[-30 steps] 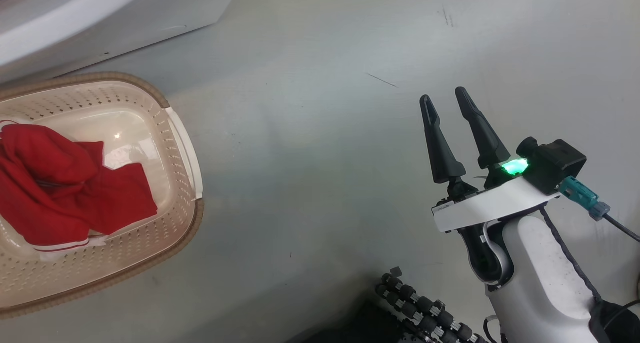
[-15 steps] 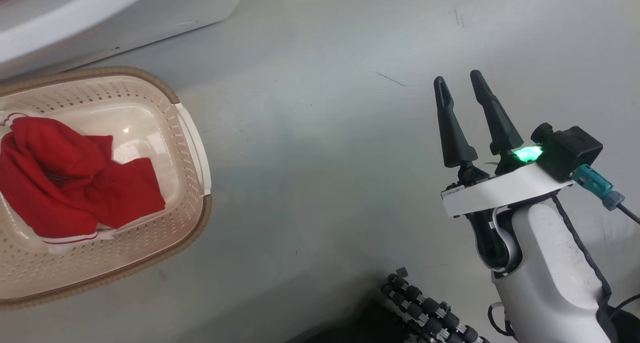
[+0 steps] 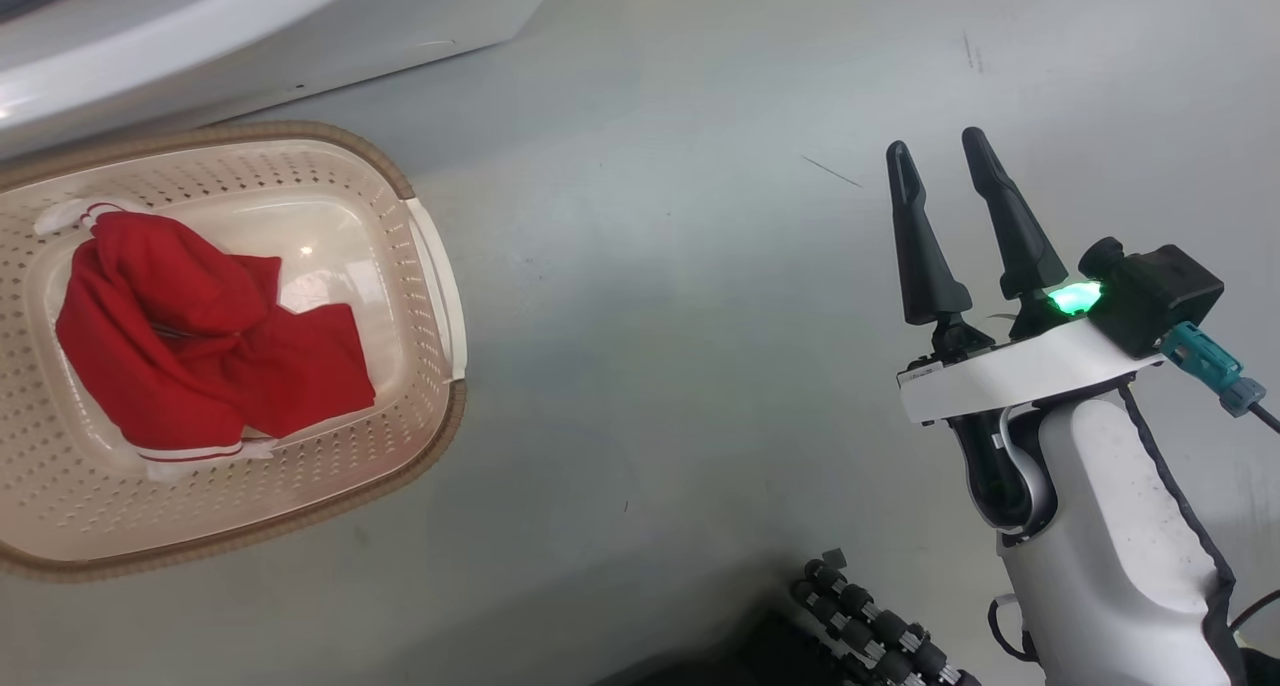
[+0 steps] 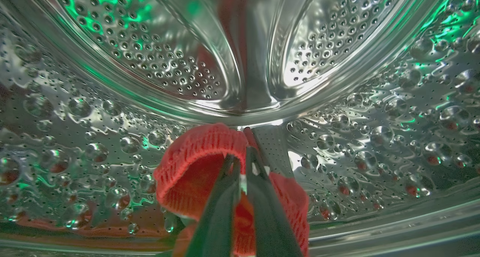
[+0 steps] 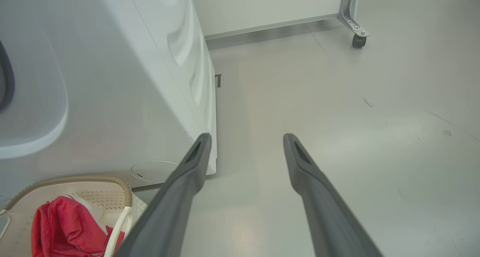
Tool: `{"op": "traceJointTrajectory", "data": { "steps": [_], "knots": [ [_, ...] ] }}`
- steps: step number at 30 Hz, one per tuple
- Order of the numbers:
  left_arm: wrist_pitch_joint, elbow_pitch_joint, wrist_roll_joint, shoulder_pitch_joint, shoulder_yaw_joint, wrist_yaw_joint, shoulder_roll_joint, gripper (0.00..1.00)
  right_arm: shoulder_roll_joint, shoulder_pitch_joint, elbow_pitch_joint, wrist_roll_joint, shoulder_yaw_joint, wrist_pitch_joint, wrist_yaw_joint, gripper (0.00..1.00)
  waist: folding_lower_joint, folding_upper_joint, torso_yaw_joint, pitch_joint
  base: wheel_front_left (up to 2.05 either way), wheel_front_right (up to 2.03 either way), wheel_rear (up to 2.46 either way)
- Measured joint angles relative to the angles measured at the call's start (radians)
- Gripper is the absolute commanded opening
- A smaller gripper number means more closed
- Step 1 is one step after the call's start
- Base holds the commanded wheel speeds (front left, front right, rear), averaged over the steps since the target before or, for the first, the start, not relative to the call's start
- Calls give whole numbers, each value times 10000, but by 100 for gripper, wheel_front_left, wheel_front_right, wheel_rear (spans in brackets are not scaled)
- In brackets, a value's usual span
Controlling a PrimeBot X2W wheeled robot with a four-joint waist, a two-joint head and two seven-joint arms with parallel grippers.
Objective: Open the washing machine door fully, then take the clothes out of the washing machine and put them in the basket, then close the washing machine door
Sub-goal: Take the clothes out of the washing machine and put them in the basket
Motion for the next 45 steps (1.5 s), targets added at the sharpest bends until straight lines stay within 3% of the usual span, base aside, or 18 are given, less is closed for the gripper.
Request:
{"op": "traceJointTrajectory", "data": {
  "steps": [14,26,45],
  "knots": [
    [-2888,-1256,36,1958,-19,13,-869,0,-6,23,94,-552,-512,-2,0,100,-1,0,475,-569,0,0,0],
    [-5030,-2132,295,4742,-355,159,-1778,0,-46,453,163,-980,-1034,-2,0,100,-1,0,1005,-1511,0,0,0],
    [-6631,-3323,497,7938,-625,322,-2861,0,-215,1523,278,-1432,-1427,-2,0,100,-1,0,1775,-3284,0,0,0]
  ]
}}
